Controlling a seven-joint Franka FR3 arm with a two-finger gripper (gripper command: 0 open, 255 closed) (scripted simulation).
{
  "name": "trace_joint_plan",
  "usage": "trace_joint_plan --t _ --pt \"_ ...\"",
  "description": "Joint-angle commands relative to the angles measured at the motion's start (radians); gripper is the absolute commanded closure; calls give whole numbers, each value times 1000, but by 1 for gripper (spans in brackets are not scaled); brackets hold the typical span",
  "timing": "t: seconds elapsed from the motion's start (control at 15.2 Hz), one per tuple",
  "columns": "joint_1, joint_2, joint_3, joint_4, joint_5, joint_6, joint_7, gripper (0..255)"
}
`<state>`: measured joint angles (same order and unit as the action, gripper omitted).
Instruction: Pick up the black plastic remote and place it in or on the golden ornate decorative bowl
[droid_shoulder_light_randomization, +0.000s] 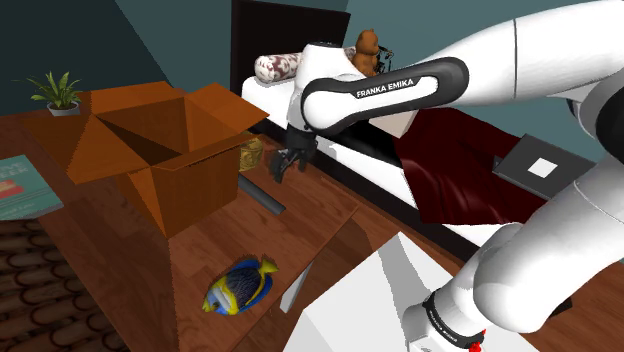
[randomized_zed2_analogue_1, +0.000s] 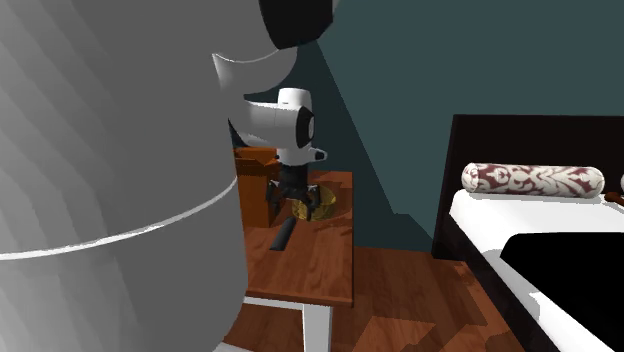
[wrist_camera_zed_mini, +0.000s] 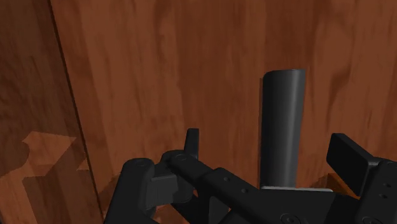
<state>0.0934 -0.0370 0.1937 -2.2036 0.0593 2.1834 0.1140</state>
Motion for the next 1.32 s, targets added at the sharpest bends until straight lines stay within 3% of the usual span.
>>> trace_joint_plan --t 0.0,0.26,0.79,1.25 --pt "12 75 14 48 1 22 21 0" --pt "32 205 28 137 -2 53 46 0" --pt "40 265 27 104 -15 145 55 0" --pt "40 265 27 104 -15 145 55 0"
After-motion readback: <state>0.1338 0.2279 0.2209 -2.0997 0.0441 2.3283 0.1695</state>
